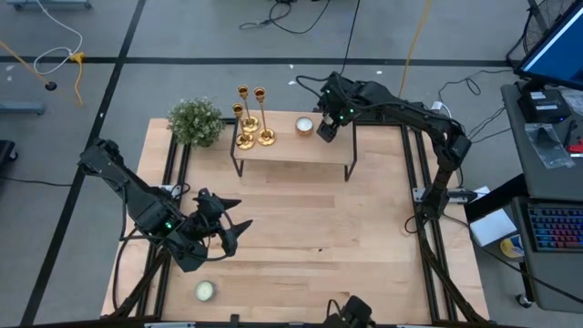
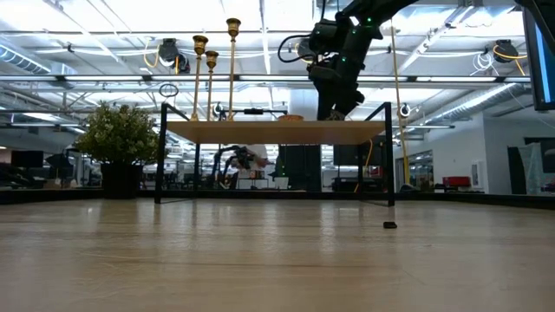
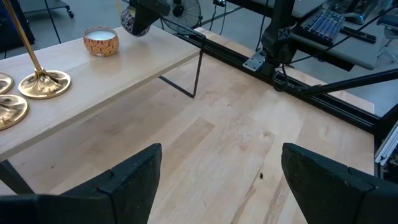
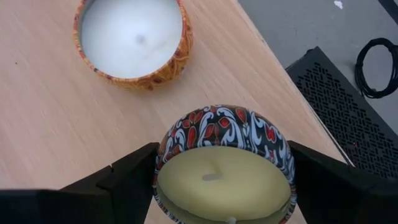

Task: Pick & Place candle stick holders
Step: Put the red scented candle on the shelf

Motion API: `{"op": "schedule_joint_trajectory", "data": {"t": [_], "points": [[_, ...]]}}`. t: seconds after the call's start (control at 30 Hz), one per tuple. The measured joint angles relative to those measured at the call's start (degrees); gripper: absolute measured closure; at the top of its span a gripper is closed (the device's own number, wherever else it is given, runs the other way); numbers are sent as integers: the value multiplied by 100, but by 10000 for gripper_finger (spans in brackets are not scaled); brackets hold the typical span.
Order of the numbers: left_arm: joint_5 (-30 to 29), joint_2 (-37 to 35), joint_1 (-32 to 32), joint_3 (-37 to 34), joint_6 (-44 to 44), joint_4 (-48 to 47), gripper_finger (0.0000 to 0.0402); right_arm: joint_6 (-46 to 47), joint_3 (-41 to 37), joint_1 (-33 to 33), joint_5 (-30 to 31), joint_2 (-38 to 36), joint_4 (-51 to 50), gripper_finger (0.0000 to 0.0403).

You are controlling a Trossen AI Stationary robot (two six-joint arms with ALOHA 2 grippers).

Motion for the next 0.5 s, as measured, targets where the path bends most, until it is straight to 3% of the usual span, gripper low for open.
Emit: {"op": "schedule_joint_trajectory", "data": {"t": [0.5], "points": [[15, 0, -1, 0, 7, -2, 75, -216, -98, 0, 0, 0, 110, 90]]}}
